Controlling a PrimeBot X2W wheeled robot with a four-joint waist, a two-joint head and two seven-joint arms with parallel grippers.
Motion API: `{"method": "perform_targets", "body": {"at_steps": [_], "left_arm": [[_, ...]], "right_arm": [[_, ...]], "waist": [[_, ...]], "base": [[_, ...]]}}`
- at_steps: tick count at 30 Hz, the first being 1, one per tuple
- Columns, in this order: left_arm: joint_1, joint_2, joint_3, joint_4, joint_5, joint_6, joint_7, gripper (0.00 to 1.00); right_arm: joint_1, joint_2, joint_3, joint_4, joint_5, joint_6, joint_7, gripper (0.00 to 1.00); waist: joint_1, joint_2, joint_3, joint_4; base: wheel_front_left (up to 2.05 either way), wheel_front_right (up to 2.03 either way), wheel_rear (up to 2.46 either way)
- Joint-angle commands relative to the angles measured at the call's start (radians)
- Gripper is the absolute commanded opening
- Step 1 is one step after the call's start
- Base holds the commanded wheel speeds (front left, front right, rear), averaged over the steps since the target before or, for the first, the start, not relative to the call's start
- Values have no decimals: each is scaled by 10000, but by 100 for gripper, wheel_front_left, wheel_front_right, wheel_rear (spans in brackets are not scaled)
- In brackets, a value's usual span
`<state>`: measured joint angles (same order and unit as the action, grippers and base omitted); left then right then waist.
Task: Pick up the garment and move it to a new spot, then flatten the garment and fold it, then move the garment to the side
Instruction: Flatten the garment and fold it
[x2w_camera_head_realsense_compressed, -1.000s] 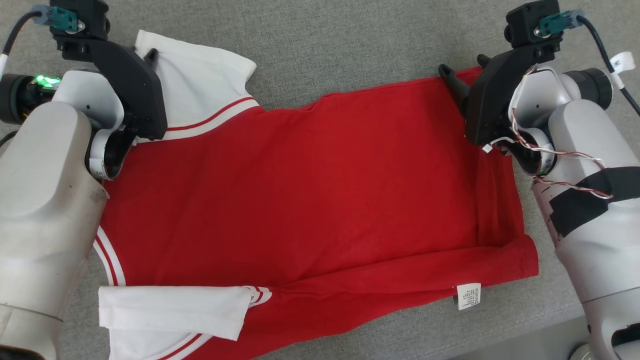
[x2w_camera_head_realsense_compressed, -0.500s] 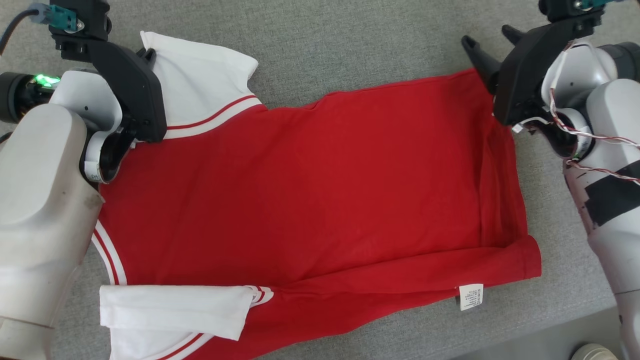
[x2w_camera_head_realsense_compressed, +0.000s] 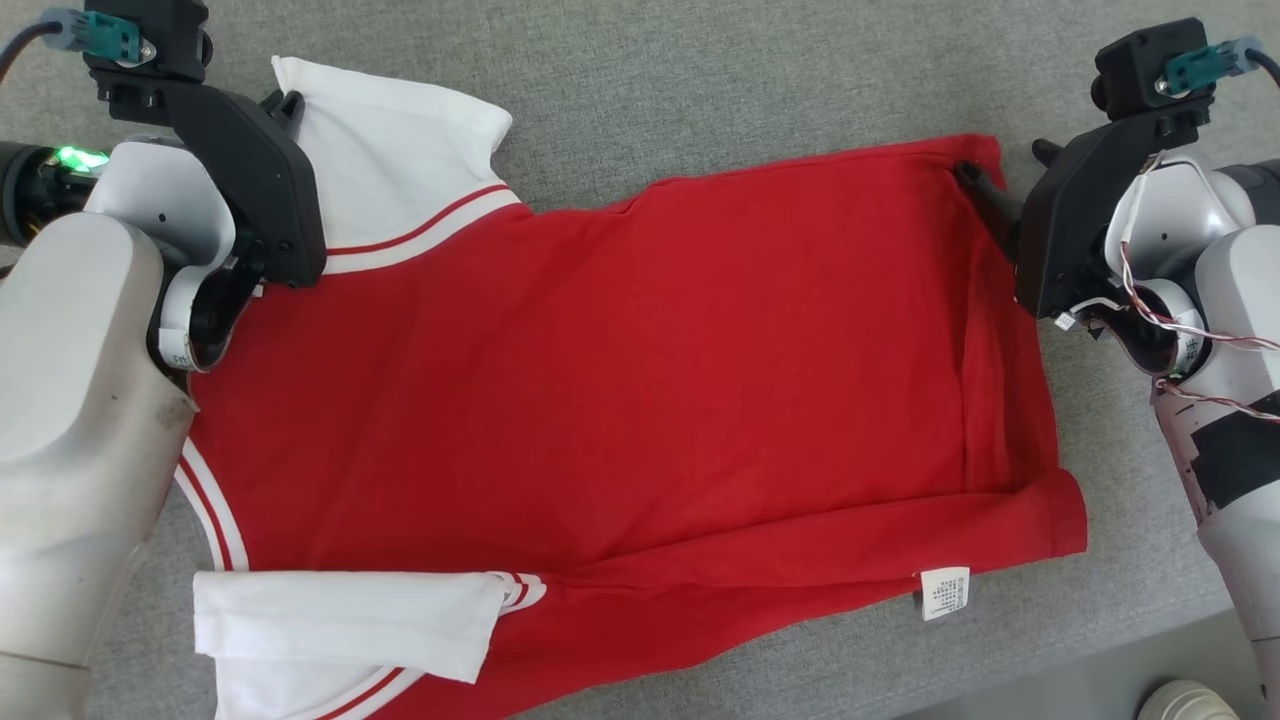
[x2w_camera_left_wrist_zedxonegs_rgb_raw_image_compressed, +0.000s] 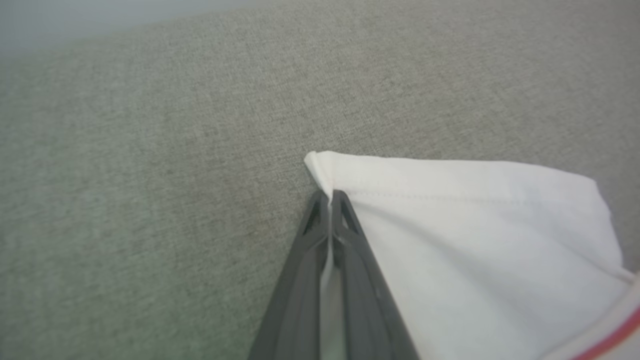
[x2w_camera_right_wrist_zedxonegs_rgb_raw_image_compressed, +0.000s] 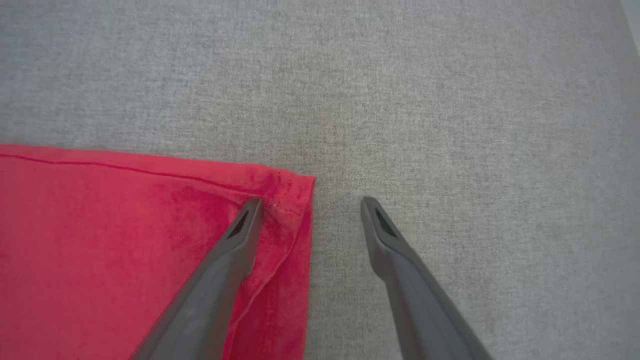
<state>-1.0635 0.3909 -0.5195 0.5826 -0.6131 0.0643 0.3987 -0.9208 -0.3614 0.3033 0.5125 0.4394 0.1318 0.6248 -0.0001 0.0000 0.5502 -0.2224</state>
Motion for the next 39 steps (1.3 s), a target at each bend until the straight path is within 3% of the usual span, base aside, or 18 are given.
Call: {"method": "perform_targets", "body": {"at_steps": [1,8,10,11,12,13,17,27,39], "left_arm": [[484,228,-78,268,52,123,145,0],[490,259,-61,146,-32,100,18,0],[481,235,-56,124,-53,86,-79,0],[485,229,-57,118,-52,88,-116,0],[483,216,-61,110,-51,97,-186,0],[481,220,-66,85,-6,106,-279,0],[452,226,23,91,99,92,-927,0],[244,-32,-21,280,859,163,-3962,0],[1403,-896,-97,90,393,-261,-5947,0]], "right_arm": [[133,75,78,58,-47,-24,99,100],[53,369,271,520,166,-8,243,100],[26,476,353,740,339,-1,304,91],[4,517,405,860,417,1,364,57],[-22,542,437,975,460,1,390,34],[-53,544,419,1090,464,-1,346,0],[-331,533,249,1368,85,-8,-362,0],[-576,1056,-181,2064,-366,-24,-2351,0],[345,627,-602,2363,-52,-24,-3817,0]], "waist": [[1,0,28,39],[1,0,36,143],[1,0,11,193],[1,0,-3,210],[1,0,-15,226],[1,0,-24,245],[1,0,-62,290],[1,0,-501,332],[1,0,-1475,1101]], "base": [[0,0,0],[0,0,0],[0,0,0],[0,0,0],[0,0,0],[0,0,0],[0,0,0],[0,0,0],[0,0,0]]}}
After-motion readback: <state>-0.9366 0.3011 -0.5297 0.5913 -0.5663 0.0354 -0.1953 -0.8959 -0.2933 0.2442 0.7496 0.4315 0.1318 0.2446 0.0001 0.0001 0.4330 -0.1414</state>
